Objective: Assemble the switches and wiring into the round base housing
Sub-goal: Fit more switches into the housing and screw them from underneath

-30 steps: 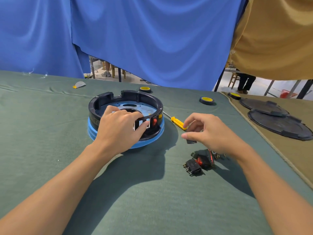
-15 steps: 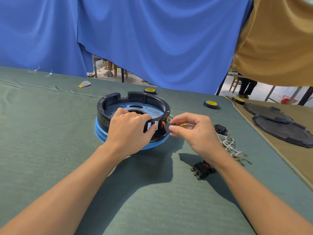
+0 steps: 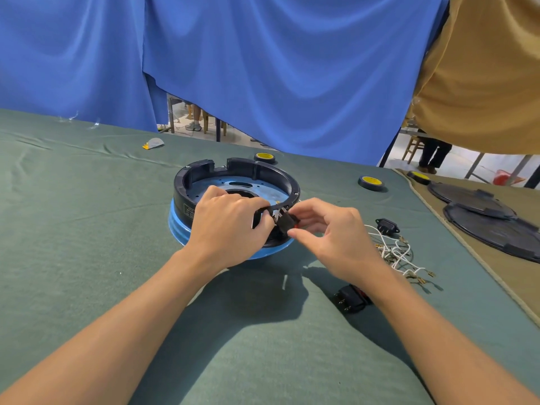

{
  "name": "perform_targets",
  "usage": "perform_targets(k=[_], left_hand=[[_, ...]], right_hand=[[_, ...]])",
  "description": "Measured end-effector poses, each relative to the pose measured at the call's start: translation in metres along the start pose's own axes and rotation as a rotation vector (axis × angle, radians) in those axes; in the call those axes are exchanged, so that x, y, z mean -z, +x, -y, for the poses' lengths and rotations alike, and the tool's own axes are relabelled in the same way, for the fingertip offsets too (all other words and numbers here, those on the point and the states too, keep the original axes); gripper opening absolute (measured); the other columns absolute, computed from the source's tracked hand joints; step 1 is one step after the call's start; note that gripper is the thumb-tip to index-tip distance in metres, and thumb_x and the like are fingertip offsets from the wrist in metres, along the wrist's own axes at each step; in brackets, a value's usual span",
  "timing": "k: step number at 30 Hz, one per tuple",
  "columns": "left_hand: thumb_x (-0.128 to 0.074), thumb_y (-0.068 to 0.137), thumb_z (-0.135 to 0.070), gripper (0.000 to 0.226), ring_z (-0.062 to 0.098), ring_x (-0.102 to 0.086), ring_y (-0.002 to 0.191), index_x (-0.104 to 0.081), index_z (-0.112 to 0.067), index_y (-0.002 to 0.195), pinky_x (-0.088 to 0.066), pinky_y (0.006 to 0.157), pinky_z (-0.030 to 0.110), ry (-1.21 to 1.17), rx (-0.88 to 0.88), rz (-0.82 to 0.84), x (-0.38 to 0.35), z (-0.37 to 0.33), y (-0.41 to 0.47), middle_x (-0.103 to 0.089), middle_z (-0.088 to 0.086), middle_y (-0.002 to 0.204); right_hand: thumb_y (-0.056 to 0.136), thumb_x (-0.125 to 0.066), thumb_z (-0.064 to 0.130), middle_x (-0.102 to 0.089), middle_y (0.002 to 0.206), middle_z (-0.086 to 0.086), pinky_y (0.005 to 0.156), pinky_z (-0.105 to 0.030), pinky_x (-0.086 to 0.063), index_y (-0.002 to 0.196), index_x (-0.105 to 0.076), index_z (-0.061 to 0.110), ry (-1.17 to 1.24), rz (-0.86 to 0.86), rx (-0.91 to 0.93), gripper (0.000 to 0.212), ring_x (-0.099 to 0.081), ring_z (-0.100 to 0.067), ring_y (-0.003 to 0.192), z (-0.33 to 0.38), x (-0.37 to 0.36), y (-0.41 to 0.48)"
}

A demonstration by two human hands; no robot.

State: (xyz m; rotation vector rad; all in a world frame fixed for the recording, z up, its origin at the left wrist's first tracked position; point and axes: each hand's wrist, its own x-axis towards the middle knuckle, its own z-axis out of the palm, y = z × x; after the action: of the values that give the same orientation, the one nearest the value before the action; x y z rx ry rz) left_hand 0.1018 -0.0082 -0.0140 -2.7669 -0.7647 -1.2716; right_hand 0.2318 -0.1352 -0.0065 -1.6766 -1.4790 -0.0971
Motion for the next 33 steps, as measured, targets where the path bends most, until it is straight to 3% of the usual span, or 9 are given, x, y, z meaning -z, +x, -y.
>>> perform_targets(k=[3, 8, 12, 19, 26, 33], left_hand=[[-0.043, 0.084, -0.029, 0.036, 0.025, -0.059, 0.058, -0.077, -0.018, 0.080, -0.040, 0.083, 0.036, -0.015, 0.024, 0.008, 0.001, -0.001, 0.000, -0.065, 0.000, 0.055], [-0.043, 0.084, -0.028, 0.037, 0.025, -0.058, 0.057, -0.077, -0.017, 0.080, -0.040, 0.083, 0.036, -0.025, 0.033, 0.013, 0.002, -0.001, 0.001, -0.065, 0.000, 0.054], [-0.045, 0.084, -0.026, 0.034, 0.025, -0.056, 0.052, -0.078, -0.017, 0.078, -0.043, 0.080, 0.037, -0.044, 0.030, -0.003, 0.002, -0.001, 0.001, -0.061, -0.001, 0.050], [-0.046, 0.084, -0.027, 0.034, 0.023, -0.058, 0.053, -0.078, -0.017, 0.079, -0.043, 0.079, 0.036, -0.044, 0.018, -0.003, 0.001, 0.000, 0.000, -0.065, -0.001, 0.053], [-0.037, 0.081, -0.044, 0.047, 0.022, -0.059, 0.054, -0.078, -0.022, 0.080, -0.043, 0.076, 0.034, -0.050, -0.042, -0.006, 0.001, 0.001, 0.000, -0.067, -0.005, 0.057], [-0.042, 0.083, -0.048, 0.045, 0.020, -0.061, 0.057, -0.079, -0.023, 0.087, -0.044, 0.077, 0.035, -0.049, -0.056, 0.009, 0.002, 0.001, -0.001, -0.070, -0.006, 0.063]], right_hand=[[0.077, -0.075, 0.001, -0.071, 0.086, 0.003, 0.077, -0.026, -0.055, 0.100, -0.072, 0.009, -0.069, -0.038, 0.069, 0.025, -0.066, -0.008, 0.079, 0.003, -0.005, -0.001], [0.077, -0.075, 0.002, -0.073, 0.088, -0.006, 0.076, -0.040, -0.057, 0.100, -0.073, 0.005, -0.177, -0.052, 0.137, 0.024, -0.069, -0.020, 0.074, 0.005, -0.008, -0.004], [0.078, -0.074, 0.001, -0.073, 0.092, -0.009, 0.076, -0.043, -0.057, 0.103, -0.073, 0.003, -0.218, -0.075, 0.166, 0.025, -0.069, -0.024, 0.076, 0.007, -0.009, -0.004], [0.077, -0.075, 0.000, -0.074, 0.094, -0.009, 0.079, -0.033, -0.055, 0.104, -0.074, 0.002, -0.255, -0.067, 0.203, 0.027, -0.068, -0.023, 0.081, 0.008, -0.015, -0.003], [0.077, -0.076, 0.002, -0.074, 0.089, -0.009, 0.077, -0.041, -0.055, 0.104, -0.075, 0.006, -0.201, -0.026, 0.111, 0.027, -0.067, -0.024, 0.079, 0.009, -0.010, 0.005], [0.082, -0.070, 0.009, -0.070, 0.080, -0.011, 0.073, -0.044, -0.052, 0.091, -0.075, 0.003, -0.298, 0.041, 0.128, 0.011, -0.063, -0.026, 0.074, 0.010, -0.012, 0.012]])
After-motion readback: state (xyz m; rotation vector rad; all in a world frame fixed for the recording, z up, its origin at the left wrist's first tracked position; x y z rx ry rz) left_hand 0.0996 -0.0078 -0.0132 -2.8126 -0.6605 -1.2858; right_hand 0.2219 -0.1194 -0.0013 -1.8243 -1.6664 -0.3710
